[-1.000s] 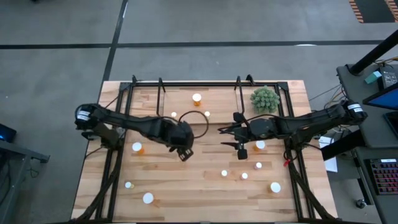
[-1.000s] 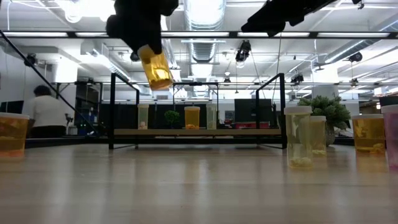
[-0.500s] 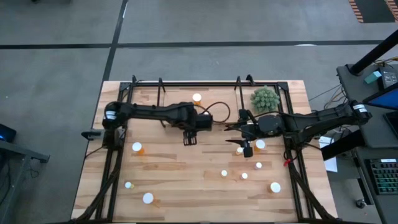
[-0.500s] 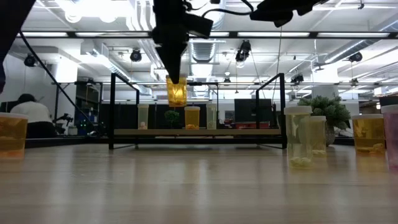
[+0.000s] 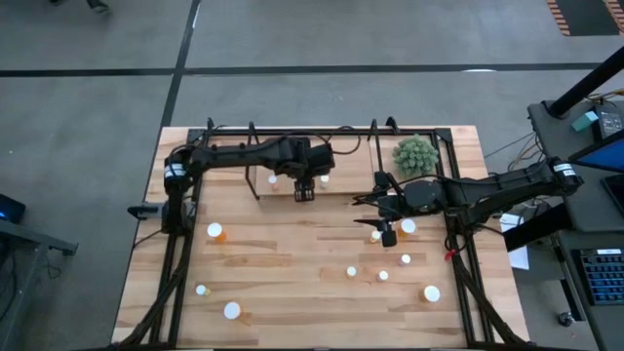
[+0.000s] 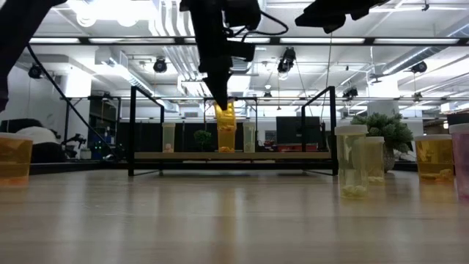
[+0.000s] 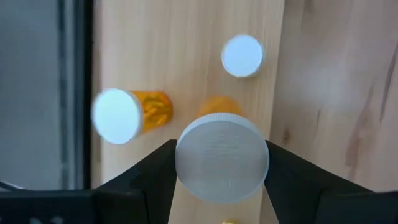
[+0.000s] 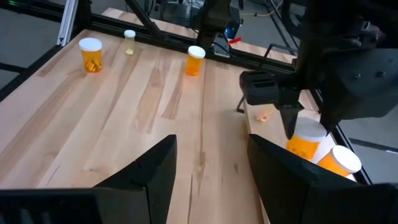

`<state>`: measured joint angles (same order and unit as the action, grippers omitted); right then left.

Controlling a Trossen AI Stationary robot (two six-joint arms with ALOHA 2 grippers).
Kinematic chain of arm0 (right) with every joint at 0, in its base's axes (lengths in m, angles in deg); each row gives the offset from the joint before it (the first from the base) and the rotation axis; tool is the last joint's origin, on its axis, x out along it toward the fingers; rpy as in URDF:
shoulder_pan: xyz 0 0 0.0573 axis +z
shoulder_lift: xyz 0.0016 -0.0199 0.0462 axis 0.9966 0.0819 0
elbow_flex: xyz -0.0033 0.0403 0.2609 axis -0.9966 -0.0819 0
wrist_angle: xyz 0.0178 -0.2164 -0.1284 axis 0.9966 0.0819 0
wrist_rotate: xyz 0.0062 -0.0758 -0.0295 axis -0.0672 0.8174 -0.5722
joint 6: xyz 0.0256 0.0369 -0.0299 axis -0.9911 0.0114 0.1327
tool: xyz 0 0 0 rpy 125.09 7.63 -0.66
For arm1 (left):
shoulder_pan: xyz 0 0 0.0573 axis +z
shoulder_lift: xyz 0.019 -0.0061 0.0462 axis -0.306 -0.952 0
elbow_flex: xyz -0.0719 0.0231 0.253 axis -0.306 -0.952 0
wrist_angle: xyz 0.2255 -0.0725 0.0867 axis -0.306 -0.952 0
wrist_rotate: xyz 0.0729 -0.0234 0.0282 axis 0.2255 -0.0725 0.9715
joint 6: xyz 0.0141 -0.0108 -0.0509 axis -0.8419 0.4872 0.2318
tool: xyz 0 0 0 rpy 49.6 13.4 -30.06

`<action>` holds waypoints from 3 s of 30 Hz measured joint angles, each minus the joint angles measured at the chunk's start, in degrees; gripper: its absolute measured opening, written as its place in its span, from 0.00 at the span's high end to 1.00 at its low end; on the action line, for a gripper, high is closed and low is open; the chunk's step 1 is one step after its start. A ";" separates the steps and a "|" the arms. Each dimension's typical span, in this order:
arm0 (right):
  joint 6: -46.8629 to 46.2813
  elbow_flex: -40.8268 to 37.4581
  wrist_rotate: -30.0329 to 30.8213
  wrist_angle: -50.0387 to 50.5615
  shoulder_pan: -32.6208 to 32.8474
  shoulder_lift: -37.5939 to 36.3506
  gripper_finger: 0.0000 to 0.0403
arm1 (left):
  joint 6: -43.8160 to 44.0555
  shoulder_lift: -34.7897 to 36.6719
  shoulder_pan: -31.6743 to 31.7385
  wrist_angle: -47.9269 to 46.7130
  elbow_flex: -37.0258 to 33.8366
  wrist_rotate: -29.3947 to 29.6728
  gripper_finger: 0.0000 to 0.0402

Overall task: Pick and place medicine bottles onto shelf by color
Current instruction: Put the large orange pill bottle on the shelf aligned with the other large orange pill bottle

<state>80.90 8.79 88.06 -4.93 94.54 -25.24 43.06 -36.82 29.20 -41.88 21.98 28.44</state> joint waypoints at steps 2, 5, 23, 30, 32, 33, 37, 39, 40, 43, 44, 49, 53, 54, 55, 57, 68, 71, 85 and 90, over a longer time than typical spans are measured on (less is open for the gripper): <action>0.04 0.00 0.00 -0.02 0.00 0.00 0.54 | 0.08 -0.02 0.43 0.03 -0.61 -1.36 0.52; 0.24 -0.02 0.02 -0.01 0.00 0.02 0.54 | 0.07 -0.02 0.53 1.30 -1.32 -2.13 0.52; 0.11 -0.02 0.02 -0.02 0.00 0.04 0.54 | 3.07 -0.02 1.16 4.63 -4.97 -2.40 0.52; -0.02 -0.02 0.02 -0.02 0.00 0.04 0.54 | 4.65 -0.02 1.30 4.45 -5.46 -2.40 0.50; -0.02 -0.02 0.02 0.03 0.00 0.07 0.54 | 4.78 -0.04 1.42 4.55 -5.53 -2.40 0.48; 0.00 -0.02 0.02 0.07 0.00 0.07 0.54 | 5.03 -0.04 1.52 4.71 -5.51 -2.40 0.47; 0.00 -0.02 0.02 0.33 0.00 0.07 0.54 | 5.03 -0.04 1.79 6.02 -5.42 -2.40 0.44; 0.00 -0.02 0.02 0.43 0.00 0.09 0.54 | 5.04 -0.04 2.03 6.04 -5.42 -2.40 0.44; -0.01 -0.02 0.02 0.46 0.00 0.09 0.54 | 5.06 -0.04 2.13 6.07 -5.42 -2.38 0.44; 0.00 -0.02 0.02 0.50 0.00 0.09 0.54 | 5.06 -0.04 2.43 6.04 -5.45 -2.38 0.44; 0.00 -0.02 0.02 0.52 0.00 0.09 0.54 | 5.06 -0.04 2.45 6.04 -5.40 -2.38 0.44; 0.00 -0.02 0.02 0.96 0.00 0.09 0.54 | 4.63 0.11 2.50 6.00 -4.64 -2.37 0.44; 0.00 -0.02 0.02 0.97 0.00 0.09 0.54 | 4.59 1.41 1.85 5.84 -3.69 -2.38 0.44; 0.00 -0.04 0.02 0.98 0.00 0.09 0.54 | 4.58 1.92 1.57 5.78 -3.55 -2.35 0.44; 0.00 -0.02 0.02 0.96 0.00 0.09 0.54 | 4.58 2.64 1.25 5.94 -3.50 -2.35 0.44; 0.00 -0.04 0.04 0.98 0.00 0.09 0.54 | 4.61 3.90 0.28 5.97 -3.53 -2.34 0.44; -2.21 -0.04 0.09 1.66 0.00 0.09 0.54 | 5.71 13.19 -14.43 20.31 -7.83 -2.06 0.44; -4.43 -0.04 0.07 2.54 0.00 0.09 0.54 | 4.29 15.89 -19.12 25.54 -10.85 -1.13 0.44; -22.22 2.03 -4.27 4.17 0.09 0.36 0.54 | -2.54 28.22 -29.26 48.69 -28.90 2.61 0.44; -30.97 7.37 -4.43 13.15 0.27 1.39 0.54 | -4.72 32.92 -29.33 55.41 -35.75 4.28 0.44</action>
<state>49.93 16.16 83.63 8.22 94.81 -23.84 38.34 -3.90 -0.14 13.53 -13.76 32.72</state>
